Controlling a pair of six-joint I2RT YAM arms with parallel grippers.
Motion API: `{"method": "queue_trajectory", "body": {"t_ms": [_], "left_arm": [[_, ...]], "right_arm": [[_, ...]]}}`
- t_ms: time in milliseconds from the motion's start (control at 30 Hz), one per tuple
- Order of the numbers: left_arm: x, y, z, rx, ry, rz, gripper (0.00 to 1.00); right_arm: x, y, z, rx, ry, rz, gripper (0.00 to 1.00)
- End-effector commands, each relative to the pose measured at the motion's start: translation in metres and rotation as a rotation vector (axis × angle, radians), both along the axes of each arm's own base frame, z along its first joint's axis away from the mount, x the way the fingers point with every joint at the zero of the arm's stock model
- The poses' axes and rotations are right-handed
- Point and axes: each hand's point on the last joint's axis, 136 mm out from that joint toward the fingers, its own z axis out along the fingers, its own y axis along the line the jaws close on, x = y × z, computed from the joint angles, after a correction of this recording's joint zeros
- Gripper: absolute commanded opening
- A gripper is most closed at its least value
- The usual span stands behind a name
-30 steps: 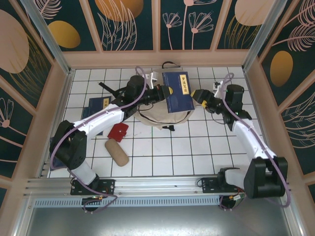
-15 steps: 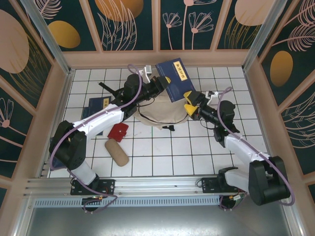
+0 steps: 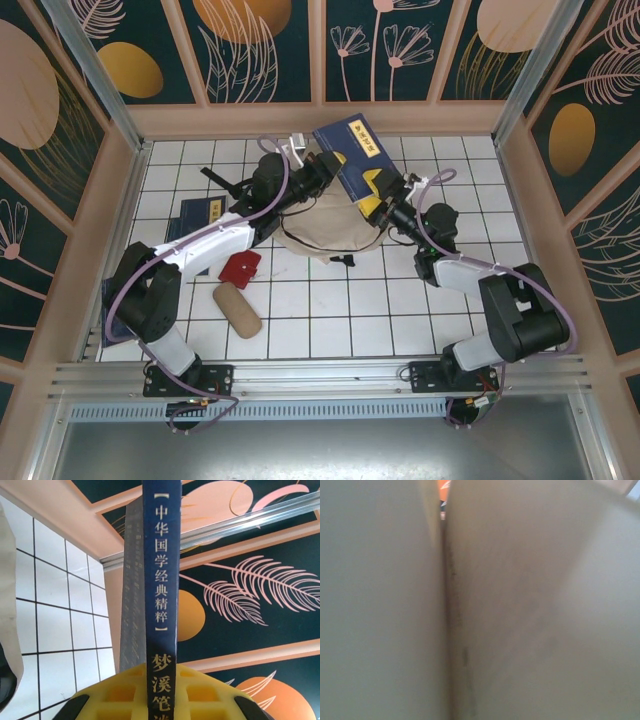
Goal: Pack books, pencil case, and school supplies into a backpack
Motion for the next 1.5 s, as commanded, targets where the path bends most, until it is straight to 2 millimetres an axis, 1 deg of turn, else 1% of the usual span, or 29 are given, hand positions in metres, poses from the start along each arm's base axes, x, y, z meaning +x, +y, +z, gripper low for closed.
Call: {"method": "queue_trajectory", "body": {"t_ms": [0,167,233,333,433,467,500,533,567,600,633,667,733,800,867,933,1000,1067,1167,1233,1300,1367,1467], "left_arm": [[0.005,0.009,0.015,-0.061,-0.027,0.046,0.01],[0.004,0.01,0.012,-0.056,-0.024,0.05,0.0],[0.003,0.01,0.012,-0.053,-0.025,0.045,0.0],[0.001,0.009,0.01,-0.043,-0.026,0.035,0.0],[-0.001,0.009,0.004,-0.031,-0.019,0.026,0.0],[-0.003,0.009,0.001,-0.026,-0.014,0.021,0.01],[-0.004,0.009,-0.001,-0.021,-0.01,0.017,0.04],[-0.005,0.009,-0.004,-0.011,-0.004,0.014,0.09],[-0.005,0.01,-0.01,0.009,0.005,0.016,0.18],[-0.006,0.012,-0.015,0.038,0.012,0.02,0.3],[-0.006,0.014,-0.024,0.089,0.027,0.026,0.43],[-0.006,0.016,-0.035,0.16,0.043,0.033,0.52],[-0.005,0.022,-0.059,0.31,0.067,0.035,0.65],[-0.007,0.026,-0.085,0.471,0.073,0.005,0.72],[-0.012,0.027,-0.11,0.604,0.07,-0.058,0.75],[-0.017,0.027,-0.139,0.708,0.095,-0.103,0.75],[-0.023,0.019,-0.153,0.806,0.067,-0.165,0.75],[-0.028,0.009,-0.164,0.945,0.023,-0.206,0.74],[-0.034,-0.009,-0.177,1.105,-0.05,-0.294,0.73],[-0.031,-0.015,-0.191,1.161,-0.043,-0.316,0.73],[-0.027,-0.022,-0.202,1.181,-0.038,-0.338,0.73],[-0.027,-0.03,-0.214,1.21,-0.025,-0.389,0.73],[-0.033,-0.036,-0.233,1.244,-0.003,-0.477,0.73]], "right_arm": [[-0.008,-0.01,0.041,0.087,-0.136,-0.042,0.78],[-0.008,-0.015,0.035,0.062,-0.112,-0.074,0.64],[-0.006,-0.017,0.033,0.054,-0.098,-0.081,0.55],[-0.001,-0.018,0.031,0.029,-0.081,-0.081,0.46],[0.004,-0.018,0.026,-0.015,-0.06,-0.091,0.29],[0.005,-0.018,0.024,-0.037,-0.059,-0.097,0.22],[0.006,-0.019,0.022,-0.063,-0.058,-0.107,0.14],[0.007,-0.02,0.02,-0.091,-0.056,-0.118,0.09],[0.009,-0.022,0.016,-0.131,-0.05,-0.132,0.04],[0.009,-0.025,0.014,-0.168,-0.048,-0.147,0.02],[0.01,-0.029,0.009,-0.223,-0.045,-0.169,0.0],[0.01,-0.037,0.007,-0.283,-0.04,-0.2,0.0],[0.009,-0.053,0.001,-0.408,-0.033,-0.261,0.0],[0.007,-0.077,-0.008,-0.547,-0.011,-0.335,0.0],[0.001,-0.098,-0.015,-0.65,0.0,-0.389,0.0],[-0.004,-0.116,-0.025,-0.714,0.028,-0.419,0.0],[-0.009,-0.132,-0.034,-0.758,0.058,-0.444,0.0],[-0.015,-0.145,-0.042,-0.778,0.08,-0.462,0.0],[-0.022,-0.157,-0.051,-0.785,0.107,-0.482,0.0],[-0.025,-0.162,-0.054,-0.781,0.12,-0.486,0.0],[-0.027,-0.165,-0.058,-0.775,0.133,-0.487,0.0],[-0.028,-0.166,-0.061,-0.766,0.144,-0.483,0.0],[-0.029,-0.166,-0.065,-0.753,0.159,-0.477,0.0]]}}
